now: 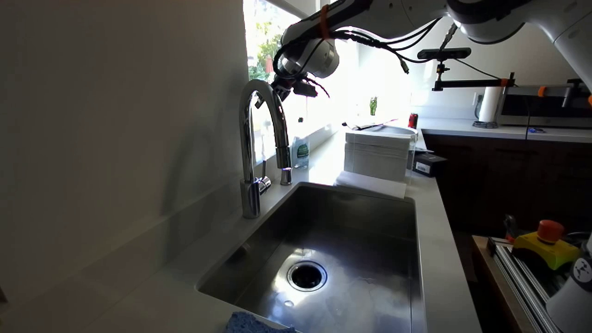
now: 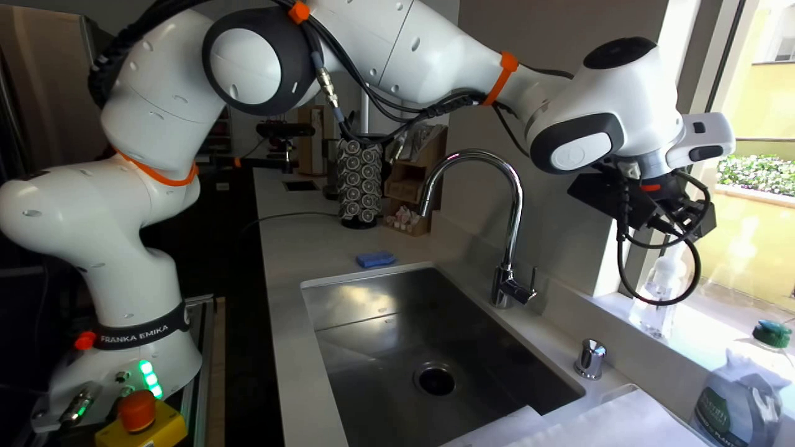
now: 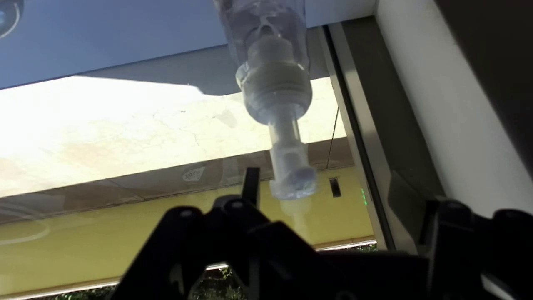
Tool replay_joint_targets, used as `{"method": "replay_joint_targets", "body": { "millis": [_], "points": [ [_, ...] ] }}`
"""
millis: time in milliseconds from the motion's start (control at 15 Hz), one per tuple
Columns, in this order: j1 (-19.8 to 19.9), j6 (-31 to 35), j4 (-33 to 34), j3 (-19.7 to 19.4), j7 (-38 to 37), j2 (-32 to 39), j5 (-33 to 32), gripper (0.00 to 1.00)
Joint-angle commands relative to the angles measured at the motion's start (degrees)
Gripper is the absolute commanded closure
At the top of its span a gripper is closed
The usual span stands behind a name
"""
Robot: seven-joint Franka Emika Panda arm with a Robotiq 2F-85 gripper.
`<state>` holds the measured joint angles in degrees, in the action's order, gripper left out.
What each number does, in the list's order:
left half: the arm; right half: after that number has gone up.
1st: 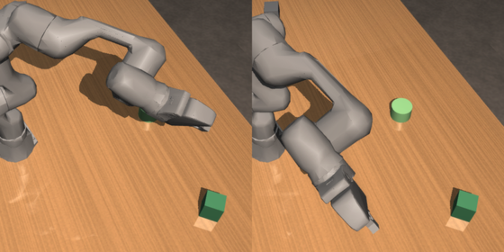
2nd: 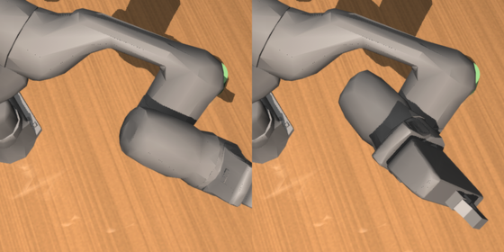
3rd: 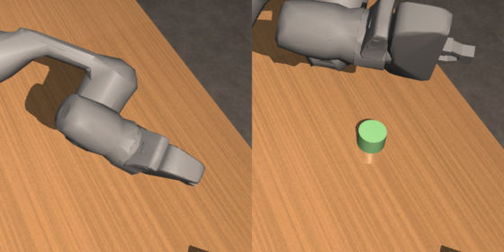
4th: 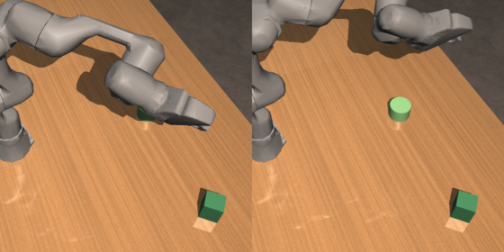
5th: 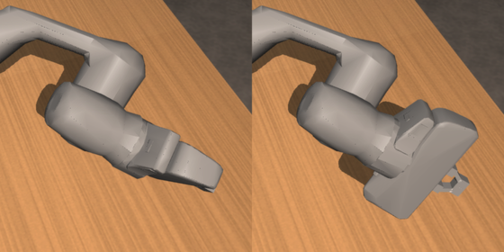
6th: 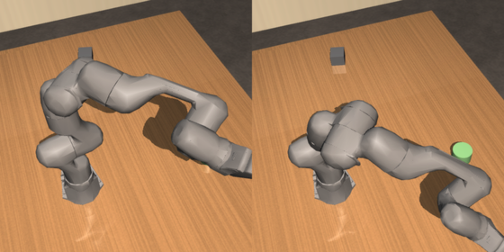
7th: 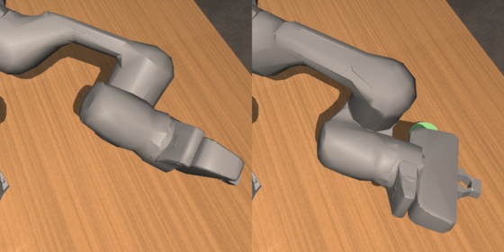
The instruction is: Remove the bottle from the window sill
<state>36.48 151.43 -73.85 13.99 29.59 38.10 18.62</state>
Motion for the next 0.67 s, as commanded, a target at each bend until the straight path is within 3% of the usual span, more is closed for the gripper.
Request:
{"method": "replay_joint_targets", "body": {
  "millis": [0,400,600],
  "points": [
    [0.9,1.0,2.7,1.8,2.5,2.5,1.1,0.52],
    [1.5,0.5,3.9,2.1,3.6,3.4,0.7,0.95],
    [1.5,0.2,4.2,2.1,3.5,3.5,0.5,0.93]
  ]
}}
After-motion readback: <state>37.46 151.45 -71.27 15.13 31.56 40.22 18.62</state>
